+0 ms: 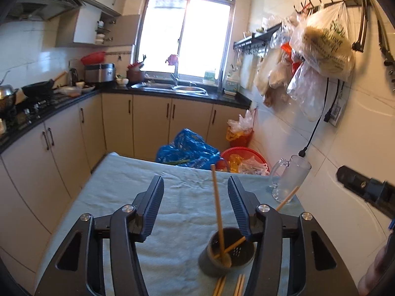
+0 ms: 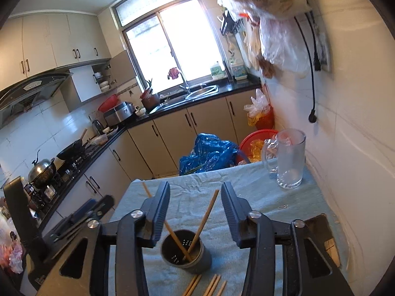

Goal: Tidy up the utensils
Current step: 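Lower the chopsticks into the black cup and open both grippers, then grasp another chopstick with the left gripper while the right gripper grasps one too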

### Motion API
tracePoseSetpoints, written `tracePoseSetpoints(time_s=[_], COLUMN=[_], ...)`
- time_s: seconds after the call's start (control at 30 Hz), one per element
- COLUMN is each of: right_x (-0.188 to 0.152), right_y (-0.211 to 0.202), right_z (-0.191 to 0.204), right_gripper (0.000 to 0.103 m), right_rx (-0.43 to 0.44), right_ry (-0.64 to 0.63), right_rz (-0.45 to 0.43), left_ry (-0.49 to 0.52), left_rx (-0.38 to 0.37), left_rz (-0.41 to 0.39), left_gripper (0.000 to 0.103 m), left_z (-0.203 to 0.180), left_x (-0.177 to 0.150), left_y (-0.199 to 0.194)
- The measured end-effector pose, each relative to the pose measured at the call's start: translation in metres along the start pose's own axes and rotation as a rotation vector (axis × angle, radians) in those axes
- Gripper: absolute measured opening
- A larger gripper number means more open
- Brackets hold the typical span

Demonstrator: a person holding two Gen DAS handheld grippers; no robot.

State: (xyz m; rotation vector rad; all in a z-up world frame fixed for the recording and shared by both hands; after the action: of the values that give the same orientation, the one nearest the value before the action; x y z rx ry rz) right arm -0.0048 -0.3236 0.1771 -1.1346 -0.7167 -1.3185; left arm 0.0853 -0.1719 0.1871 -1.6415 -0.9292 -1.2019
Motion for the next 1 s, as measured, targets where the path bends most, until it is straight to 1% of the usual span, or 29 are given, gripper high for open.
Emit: tracePoseSetpoints(time_s=[0.07,0.13,0.27,0.37,0.4,0.47,0.5,0.6,0.67,0.7,0.73,0.77,0.8,0.83,0.87,0.9,0.97,1.0], right_x=[0.005,0.009,0.007,-0.002,-0.006,-0.015,-0.019,-0.040,-0.064,-0.077,-0.096,-0.116,-0.130,-0.150,-0.167,-0.179,-0.204,-0.212], right_y=[-0.020,-0.038,-0.080,-0.108,-0.116,-0.133,-0.139,-0.155,-0.160,-0.161,-0.160,-0.158,-0.156,-0.153,-0.149,-0.145,-0.136,-0.133], right_z=[0.003,0.005,0.001,-0.016,-0.024,-0.047,-0.059,-0.105,-0.130,-0.137,-0.144,-0.147,-0.147,-0.146,-0.143,-0.141,-0.135,-0.132], right_gripper=[0.056,0.058,0.069,0.072,0.073,0.077,0.077,0.077,0.077,0.077,0.077,0.076,0.075,0.070,0.067,0.066,0.066,0.066], right_rx=[0.000,-0.001,-0.019,-0.069,-0.091,-0.152,-0.177,-0.256,-0.281,-0.279,-0.264,-0.245,-0.232,-0.210,-0.187,-0.168,-0.129,-0.118], right_ry=[-0.014,-0.029,-0.094,-0.188,-0.218,-0.284,-0.303,-0.336,-0.304,-0.280,-0.246,-0.219,-0.204,-0.184,-0.163,-0.138,-0.073,-0.052], right_rz=[-0.012,-0.019,0.007,0.040,0.051,0.093,0.112,0.204,0.268,0.295,0.333,0.369,0.389,0.413,0.431,0.444,0.458,0.461], left_ry=[0.012,0.034,0.059,0.081,0.087,0.094,0.097,0.113,0.129,0.137,0.142,0.145,0.146,0.147,0.145,0.144,0.145,0.151], left_rx=[0.008,0.010,0.005,-0.025,-0.042,-0.078,-0.090,-0.151,-0.189,-0.200,-0.210,-0.226,-0.239,-0.251,-0.261,-0.268,-0.283,-0.287], left_rz=[-0.014,-0.021,0.004,0.072,0.110,0.180,0.205,0.318,0.390,0.419,0.443,0.477,0.509,0.539,0.565,0.580,0.605,0.616], left_gripper=[0.061,0.066,0.072,0.073,0.073,0.073,0.073,0.073,0.069,0.062,0.054,0.049,0.040,0.034,0.032,0.029,0.027,0.025], left_z=[0.005,0.013,0.022,0.027,0.028,0.028,0.027,0.022,0.016,0.013,0.011,0.007,0.003,-0.001,-0.004,-0.005,-0.011,-0.013], left_x=[0.003,0.001,-0.015,-0.044,-0.057,-0.083,-0.093,-0.135,-0.165,-0.178,-0.187,-0.199,-0.209,-0.220,-0.229,-0.235,-0.246,-0.251], left_y=[-0.018,-0.041,-0.070,-0.082,-0.083,-0.083,-0.083,-0.076,-0.068,-0.065,-0.062,-0.057,-0.053,-0.048,-0.044,-0.041,-0.035,-0.033])
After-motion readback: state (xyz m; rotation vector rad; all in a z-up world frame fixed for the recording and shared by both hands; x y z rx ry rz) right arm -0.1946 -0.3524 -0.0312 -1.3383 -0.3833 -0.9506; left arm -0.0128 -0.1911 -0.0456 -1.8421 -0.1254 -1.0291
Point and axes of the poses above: each gripper's, at about its wrist camera, not at the fingertips, and y roughly the way its jaws point, z to its left, x to its top, the point moved 9 cm from there along y, roughly the way its jaws point, and after that the axes turned 14 degrees about -z, right-handed, at the moved point
